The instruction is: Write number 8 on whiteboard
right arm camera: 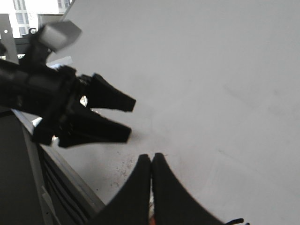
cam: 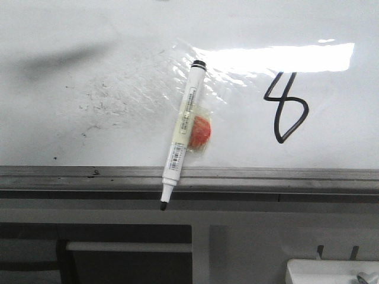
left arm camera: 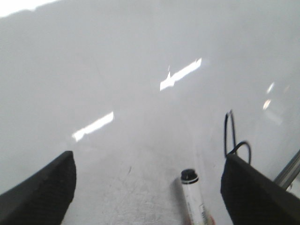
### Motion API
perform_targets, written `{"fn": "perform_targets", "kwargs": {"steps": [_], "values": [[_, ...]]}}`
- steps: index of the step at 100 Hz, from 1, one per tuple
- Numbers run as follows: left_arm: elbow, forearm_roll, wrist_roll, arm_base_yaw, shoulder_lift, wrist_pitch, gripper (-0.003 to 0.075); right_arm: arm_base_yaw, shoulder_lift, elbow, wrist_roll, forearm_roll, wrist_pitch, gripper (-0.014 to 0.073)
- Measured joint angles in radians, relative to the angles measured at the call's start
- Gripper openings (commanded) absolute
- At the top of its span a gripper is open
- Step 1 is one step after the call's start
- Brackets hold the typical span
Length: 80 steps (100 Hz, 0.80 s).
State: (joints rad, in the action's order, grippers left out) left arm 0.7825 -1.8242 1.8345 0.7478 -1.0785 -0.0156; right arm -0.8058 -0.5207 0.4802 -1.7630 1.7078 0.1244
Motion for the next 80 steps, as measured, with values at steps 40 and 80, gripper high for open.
{"fn": "perform_targets", "kwargs": {"steps": [40,80], "values": [[-0.423,-0.002,0.000,0.000,0.802,0.048,-0.0020,0.000,0.252,-0.195,-0.008,0.079,0.033,-0.0064],[-0.506,-0.003,-0.018,0.000,0.954,0.049,-0.0020,0.000,0.321,-0.249,-0.008,0.098,-0.004,-0.0064]]}}
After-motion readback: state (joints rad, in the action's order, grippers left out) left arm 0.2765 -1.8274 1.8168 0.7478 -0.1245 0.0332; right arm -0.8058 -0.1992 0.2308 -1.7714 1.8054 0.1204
